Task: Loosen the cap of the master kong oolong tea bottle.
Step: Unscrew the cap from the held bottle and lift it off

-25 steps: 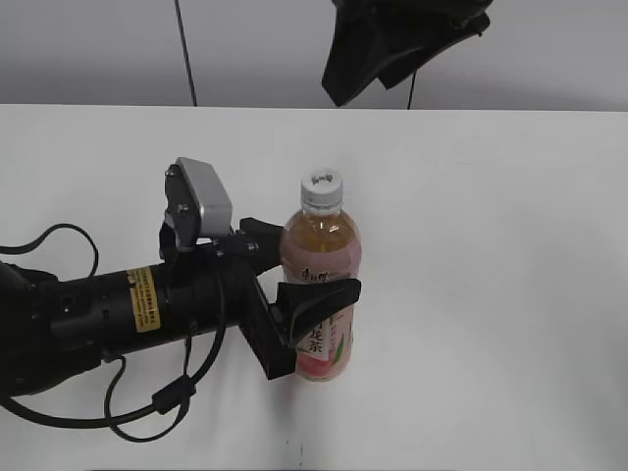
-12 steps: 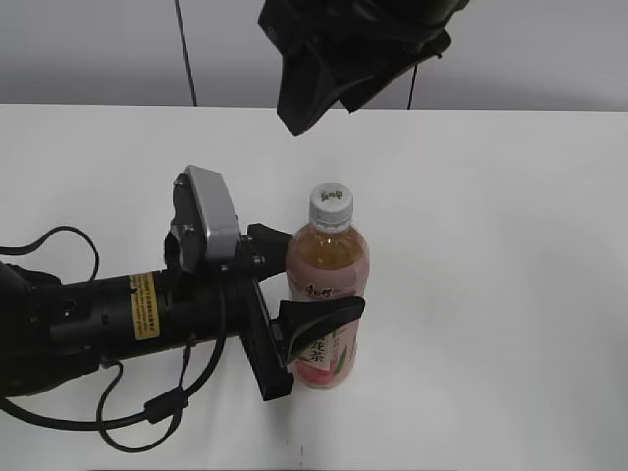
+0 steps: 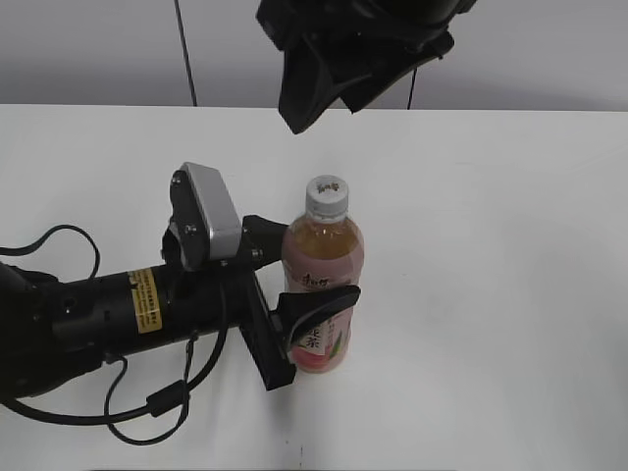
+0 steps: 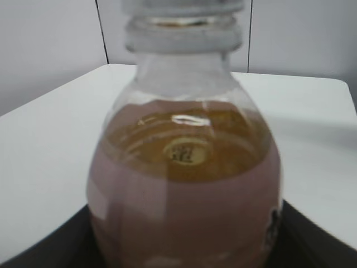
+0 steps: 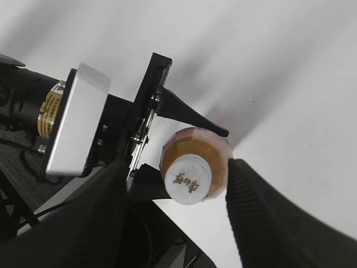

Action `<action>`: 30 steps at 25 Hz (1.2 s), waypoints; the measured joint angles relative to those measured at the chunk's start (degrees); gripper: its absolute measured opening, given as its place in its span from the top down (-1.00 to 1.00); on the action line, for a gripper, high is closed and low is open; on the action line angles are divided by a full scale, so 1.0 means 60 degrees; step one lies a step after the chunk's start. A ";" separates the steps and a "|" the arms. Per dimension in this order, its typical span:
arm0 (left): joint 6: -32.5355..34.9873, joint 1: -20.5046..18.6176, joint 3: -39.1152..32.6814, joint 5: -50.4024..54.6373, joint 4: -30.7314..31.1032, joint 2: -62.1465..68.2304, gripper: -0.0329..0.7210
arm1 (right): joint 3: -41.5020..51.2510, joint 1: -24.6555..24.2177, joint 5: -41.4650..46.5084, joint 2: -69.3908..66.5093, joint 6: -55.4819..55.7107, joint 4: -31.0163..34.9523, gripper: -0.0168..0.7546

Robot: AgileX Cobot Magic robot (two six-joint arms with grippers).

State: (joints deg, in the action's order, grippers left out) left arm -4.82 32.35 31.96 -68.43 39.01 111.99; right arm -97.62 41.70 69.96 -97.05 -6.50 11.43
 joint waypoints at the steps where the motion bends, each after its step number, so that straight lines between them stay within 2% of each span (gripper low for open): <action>1: 0.0051 0.0000 0.0000 0.0000 -0.0036 0.0000 -0.25 | 0.0000 0.0000 0.0000 0.0000 0.0000 0.0000 -0.16; 15: 0.0342 0.0000 0.0000 -0.0008 -0.0167 0.0000 -0.25 | 0.0714 0.0017 0.0012 -0.0141 0.0146 -0.0134 -0.16; 22: 0.0350 0.0000 0.0000 -0.0008 -0.0186 0.0000 -0.25 | 0.0714 0.0048 0.0012 -0.0588 0.0233 -0.0146 -0.31; 30: 0.0350 0.0000 0.0000 -0.0008 -0.0207 0.0000 -0.25 | 0.0714 0.0048 0.0012 -0.0916 0.0297 -0.0259 -0.32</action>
State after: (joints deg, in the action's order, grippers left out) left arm -2.72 32.35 31.96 -68.48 37.77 111.99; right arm -93.34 41.99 70.04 -102.54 -4.72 9.88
